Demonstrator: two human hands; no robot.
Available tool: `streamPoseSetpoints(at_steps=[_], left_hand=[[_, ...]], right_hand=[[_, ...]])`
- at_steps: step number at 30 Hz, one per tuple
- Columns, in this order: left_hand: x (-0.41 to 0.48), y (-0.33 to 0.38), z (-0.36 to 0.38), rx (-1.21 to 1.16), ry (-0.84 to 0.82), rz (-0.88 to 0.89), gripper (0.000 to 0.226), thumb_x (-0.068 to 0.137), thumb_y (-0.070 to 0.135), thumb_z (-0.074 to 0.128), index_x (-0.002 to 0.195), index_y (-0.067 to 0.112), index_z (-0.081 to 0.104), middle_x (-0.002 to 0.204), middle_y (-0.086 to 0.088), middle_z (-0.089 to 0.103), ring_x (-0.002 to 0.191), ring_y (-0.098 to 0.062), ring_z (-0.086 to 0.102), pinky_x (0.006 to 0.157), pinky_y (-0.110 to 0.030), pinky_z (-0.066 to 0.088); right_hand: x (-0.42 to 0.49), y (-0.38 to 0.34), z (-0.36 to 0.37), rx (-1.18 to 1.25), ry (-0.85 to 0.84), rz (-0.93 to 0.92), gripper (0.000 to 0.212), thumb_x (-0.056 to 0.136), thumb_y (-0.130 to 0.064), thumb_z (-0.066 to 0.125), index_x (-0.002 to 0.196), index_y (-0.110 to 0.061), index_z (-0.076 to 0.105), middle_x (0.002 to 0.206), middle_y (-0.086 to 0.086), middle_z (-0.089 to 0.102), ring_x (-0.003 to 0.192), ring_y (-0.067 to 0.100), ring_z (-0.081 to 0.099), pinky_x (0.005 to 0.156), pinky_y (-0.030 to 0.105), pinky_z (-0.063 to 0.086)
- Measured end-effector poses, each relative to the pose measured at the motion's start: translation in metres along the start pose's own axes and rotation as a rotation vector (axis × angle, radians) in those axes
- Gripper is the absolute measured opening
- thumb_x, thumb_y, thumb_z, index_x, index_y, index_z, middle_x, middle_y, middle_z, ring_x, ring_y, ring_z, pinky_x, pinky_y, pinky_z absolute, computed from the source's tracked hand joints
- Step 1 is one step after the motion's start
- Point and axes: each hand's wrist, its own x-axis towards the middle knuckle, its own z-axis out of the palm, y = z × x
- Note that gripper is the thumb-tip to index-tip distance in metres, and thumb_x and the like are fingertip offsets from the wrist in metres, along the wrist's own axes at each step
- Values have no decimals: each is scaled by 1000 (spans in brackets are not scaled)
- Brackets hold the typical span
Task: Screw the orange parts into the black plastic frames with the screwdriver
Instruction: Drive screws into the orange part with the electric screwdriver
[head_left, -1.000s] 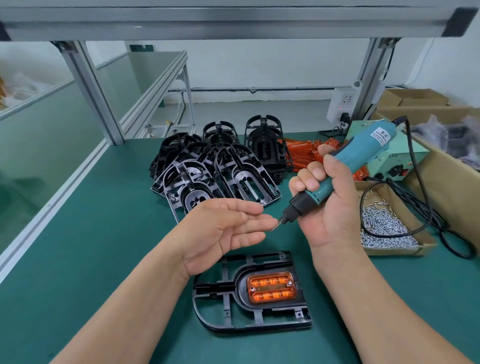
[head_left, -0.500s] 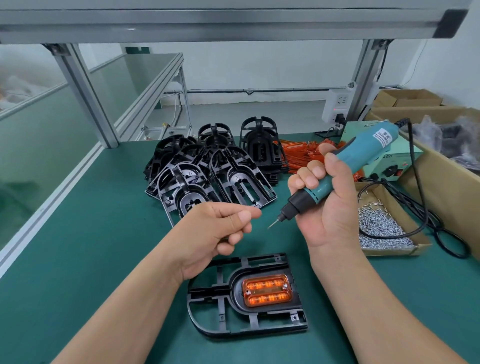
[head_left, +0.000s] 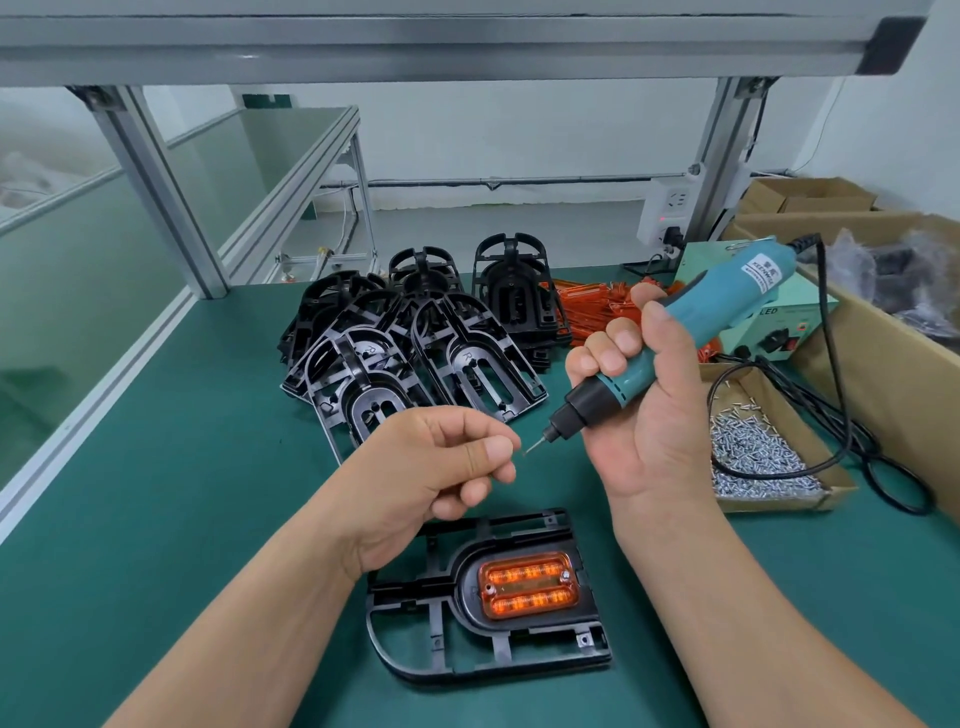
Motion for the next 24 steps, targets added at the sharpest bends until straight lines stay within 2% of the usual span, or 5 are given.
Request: streamPoseSetpoints(at_steps=[3, 9, 16, 24], left_hand=[[0, -1, 0, -37, -10, -1, 16, 87, 19, 76, 100, 11, 81, 93, -15, 75, 59, -9, 55, 44, -15, 39], [0, -2, -1, -21, -50, -6, 12, 97, 9, 71, 103, 13, 80, 107, -24, 76, 63, -12, 61, 48, -16, 45], [-2, 0, 3, -92, -48, -22, 15, 88, 14, 77, 102, 12, 81, 106, -25, 76, 78, -18, 74, 54, -18, 54], [-4, 3, 6, -152, -4, -35, 11, 95, 3, 72, 100, 8, 81, 105, -27, 76, 83, -22, 78, 57, -19, 57]], right_hand=[[0, 1, 1, 0, 2, -11, 9, 106, -16, 53, 112, -16, 59, 73, -5, 49, 60, 8, 47, 65, 26, 48], [1, 1, 1, 3, 0, -21, 9, 106, -16, 54, 113, -16, 59, 74, -4, 49, 61, 9, 47, 66, 26, 48], [-1, 2, 0, -9, -25, -12, 8, 106, -16, 55, 112, -17, 59, 75, -4, 49, 62, 9, 48, 67, 27, 48], [-1, 2, 0, -35, -32, -21, 8, 106, -16, 54, 113, -17, 59, 75, -4, 50, 62, 9, 49, 68, 27, 48]])
